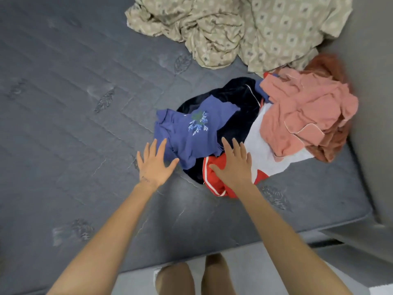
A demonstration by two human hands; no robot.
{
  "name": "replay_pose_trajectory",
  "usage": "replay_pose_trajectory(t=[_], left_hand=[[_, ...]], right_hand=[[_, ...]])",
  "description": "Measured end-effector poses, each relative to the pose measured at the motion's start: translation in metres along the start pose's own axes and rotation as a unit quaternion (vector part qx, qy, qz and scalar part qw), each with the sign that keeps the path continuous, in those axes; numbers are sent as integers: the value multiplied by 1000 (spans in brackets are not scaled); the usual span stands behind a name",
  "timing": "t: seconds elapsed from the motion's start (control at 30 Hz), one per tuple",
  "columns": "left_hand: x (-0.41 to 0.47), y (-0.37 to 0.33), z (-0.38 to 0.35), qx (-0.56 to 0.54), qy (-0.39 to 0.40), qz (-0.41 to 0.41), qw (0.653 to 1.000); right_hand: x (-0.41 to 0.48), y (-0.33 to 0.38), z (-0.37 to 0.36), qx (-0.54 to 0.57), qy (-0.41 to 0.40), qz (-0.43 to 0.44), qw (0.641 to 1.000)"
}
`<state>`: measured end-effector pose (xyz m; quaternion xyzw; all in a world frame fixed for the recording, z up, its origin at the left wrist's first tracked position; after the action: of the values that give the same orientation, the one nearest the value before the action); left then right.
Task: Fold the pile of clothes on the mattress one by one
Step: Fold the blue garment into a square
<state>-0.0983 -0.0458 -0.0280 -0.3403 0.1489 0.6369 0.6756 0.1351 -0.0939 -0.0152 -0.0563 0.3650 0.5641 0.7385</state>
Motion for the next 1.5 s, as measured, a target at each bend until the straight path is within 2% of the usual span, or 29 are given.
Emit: replay_pose_trajectory(t=[0.17, 0.3, 0.37, 0.47, 0.6, 0.67, 0.83, 0.97, 1.07, 1.17, 1.3, 1.5], left_hand=[[54, -2, -50, -31, 21, 28, 999], [91, -12, -96, -49, 36, 19, 998], [110, -15, -113, -65, 2, 8, 998], [125, -14, -120, -117, -65, -11, 991], [114, -8, -102, -301, -177, -56, 935], [95, -4, -82, -351, -209, -77, 910], [45, 11, -22, -377, -235, -88, 892], [-7, 27, 27, -363, -233, -79, 898], [-49, 44, 55, -333, -240, -90, 908], [-90, 69, 77, -301, -256, -68, 916], [-141, 115, 98, -287, -288, -45, 912], [-204, 196, 124, -253, -309, -12, 917]], right_hand=[[63, -5, -26, -4, -32, 54, 998], [106, -16, -48, -92, -81, 88, 989], [127, -18, -57, -145, -139, 102, 974], [148, -18, -65, -180, -159, 124, 963], [157, -7, -58, -157, -192, 166, 954], [151, 5, -54, -121, -204, 179, 955], [108, 60, -43, 71, -102, 236, 964], [64, 120, -30, 77, -20, 301, 950], [24, 165, -23, 67, 5, 365, 928], [-6, 199, -28, 107, 70, 342, 931], [-48, 244, -33, 153, 93, 333, 926], [-102, 321, -46, 164, 47, 350, 921]])
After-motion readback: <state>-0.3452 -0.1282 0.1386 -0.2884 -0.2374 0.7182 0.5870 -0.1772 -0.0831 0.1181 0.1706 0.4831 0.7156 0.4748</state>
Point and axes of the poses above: each hand's wrist, its own x-axis towards the middle knuckle, its own z-axis out of the back of the hand, y = z × x, the point moved 5 cm from there along x, towards the middle knuckle, and after that the axes turned 14 degrees about y, right-handed, at the moved point
